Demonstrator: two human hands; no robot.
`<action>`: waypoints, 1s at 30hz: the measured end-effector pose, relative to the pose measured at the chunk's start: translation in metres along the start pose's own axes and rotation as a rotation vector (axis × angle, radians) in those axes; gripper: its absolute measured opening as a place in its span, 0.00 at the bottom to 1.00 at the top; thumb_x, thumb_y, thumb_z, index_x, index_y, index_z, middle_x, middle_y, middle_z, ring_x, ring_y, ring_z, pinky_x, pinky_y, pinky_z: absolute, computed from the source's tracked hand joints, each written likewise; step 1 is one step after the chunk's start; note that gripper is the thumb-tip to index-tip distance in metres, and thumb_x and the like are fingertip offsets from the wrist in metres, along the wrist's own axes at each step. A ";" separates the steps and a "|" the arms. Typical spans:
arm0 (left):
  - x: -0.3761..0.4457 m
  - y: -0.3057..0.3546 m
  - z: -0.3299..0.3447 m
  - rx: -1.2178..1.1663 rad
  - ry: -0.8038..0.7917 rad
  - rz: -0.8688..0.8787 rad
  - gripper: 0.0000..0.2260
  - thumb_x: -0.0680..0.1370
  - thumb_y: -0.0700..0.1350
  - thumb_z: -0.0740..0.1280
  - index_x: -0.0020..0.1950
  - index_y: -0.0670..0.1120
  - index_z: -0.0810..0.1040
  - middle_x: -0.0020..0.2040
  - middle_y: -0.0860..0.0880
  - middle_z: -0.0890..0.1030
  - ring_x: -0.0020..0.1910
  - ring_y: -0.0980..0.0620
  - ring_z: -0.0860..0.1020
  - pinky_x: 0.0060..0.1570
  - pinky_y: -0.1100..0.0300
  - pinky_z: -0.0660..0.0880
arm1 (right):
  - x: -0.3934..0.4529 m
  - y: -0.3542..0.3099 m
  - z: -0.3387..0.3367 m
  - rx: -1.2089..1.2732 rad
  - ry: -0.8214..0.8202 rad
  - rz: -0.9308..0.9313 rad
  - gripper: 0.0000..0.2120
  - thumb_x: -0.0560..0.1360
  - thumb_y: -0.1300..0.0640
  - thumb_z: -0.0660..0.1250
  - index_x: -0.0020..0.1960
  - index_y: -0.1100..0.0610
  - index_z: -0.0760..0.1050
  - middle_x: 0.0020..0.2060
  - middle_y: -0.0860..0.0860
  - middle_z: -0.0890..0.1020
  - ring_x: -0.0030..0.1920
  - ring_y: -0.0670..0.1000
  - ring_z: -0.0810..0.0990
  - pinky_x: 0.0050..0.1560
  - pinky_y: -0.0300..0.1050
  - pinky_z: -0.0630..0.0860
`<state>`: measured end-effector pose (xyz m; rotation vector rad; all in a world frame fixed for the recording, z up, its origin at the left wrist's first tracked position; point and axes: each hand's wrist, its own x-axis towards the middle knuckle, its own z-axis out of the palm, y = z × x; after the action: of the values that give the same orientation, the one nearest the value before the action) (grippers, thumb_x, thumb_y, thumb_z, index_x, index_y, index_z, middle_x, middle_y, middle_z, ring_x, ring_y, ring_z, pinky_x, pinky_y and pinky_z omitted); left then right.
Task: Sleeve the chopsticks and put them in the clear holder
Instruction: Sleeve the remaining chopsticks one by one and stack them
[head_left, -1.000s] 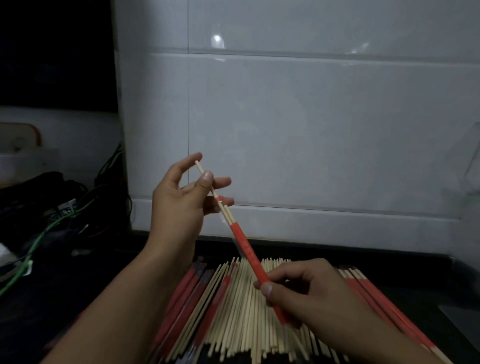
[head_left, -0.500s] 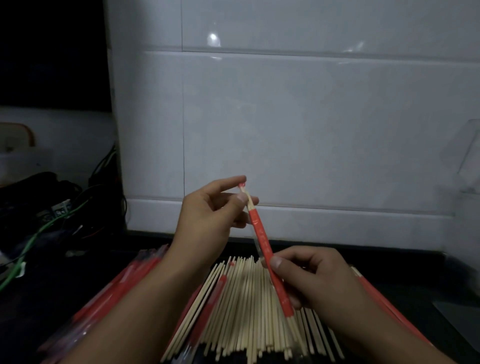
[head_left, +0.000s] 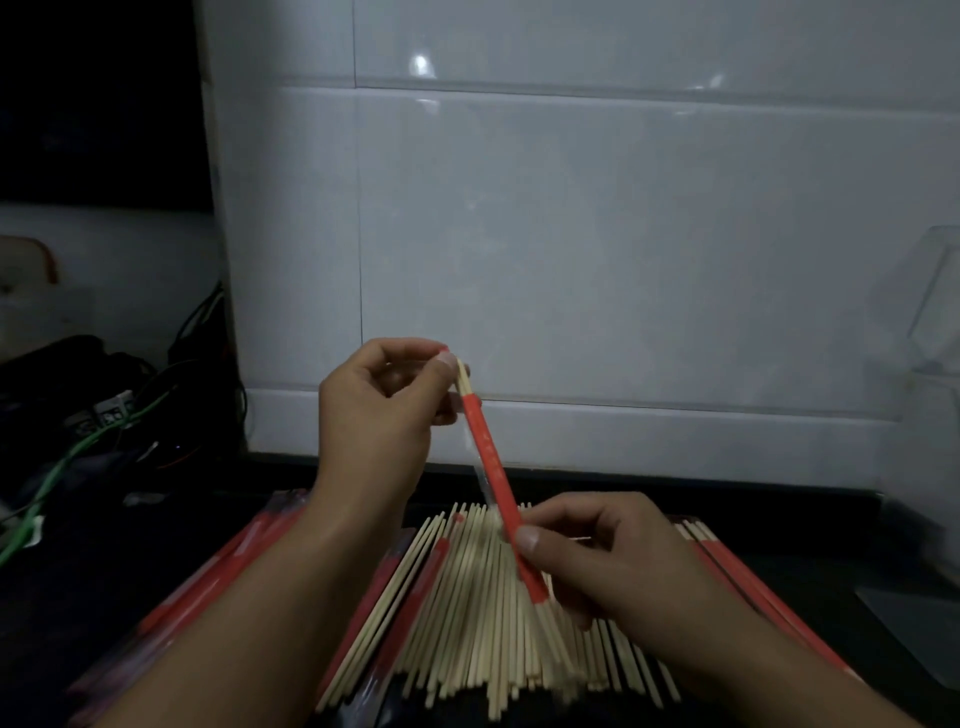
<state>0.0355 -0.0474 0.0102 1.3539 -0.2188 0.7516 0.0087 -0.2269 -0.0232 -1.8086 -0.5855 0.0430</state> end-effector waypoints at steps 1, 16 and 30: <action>0.000 0.000 0.000 -0.016 0.012 -0.006 0.04 0.78 0.38 0.69 0.53 0.42 0.80 0.42 0.45 0.86 0.43 0.45 0.85 0.48 0.51 0.83 | 0.000 0.000 0.000 -0.011 -0.005 -0.002 0.05 0.76 0.57 0.70 0.45 0.56 0.84 0.34 0.54 0.83 0.28 0.49 0.74 0.31 0.39 0.72; 0.014 0.001 -0.004 -0.404 0.031 -0.424 0.04 0.76 0.37 0.69 0.43 0.44 0.81 0.37 0.48 0.83 0.35 0.54 0.81 0.33 0.62 0.79 | 0.001 0.003 -0.002 -0.116 0.124 -0.011 0.03 0.73 0.56 0.72 0.42 0.52 0.85 0.36 0.50 0.85 0.32 0.44 0.75 0.34 0.35 0.72; -0.004 -0.004 0.014 -0.436 0.099 -0.415 0.06 0.75 0.36 0.70 0.50 0.43 0.81 0.39 0.47 0.84 0.38 0.53 0.83 0.36 0.62 0.79 | 0.002 0.003 0.008 -0.076 0.046 0.049 0.04 0.75 0.57 0.72 0.42 0.54 0.84 0.30 0.51 0.82 0.29 0.46 0.76 0.32 0.37 0.74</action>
<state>0.0391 -0.0618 0.0078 0.9017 -0.0153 0.3885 0.0089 -0.2199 -0.0277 -1.8927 -0.5159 0.0125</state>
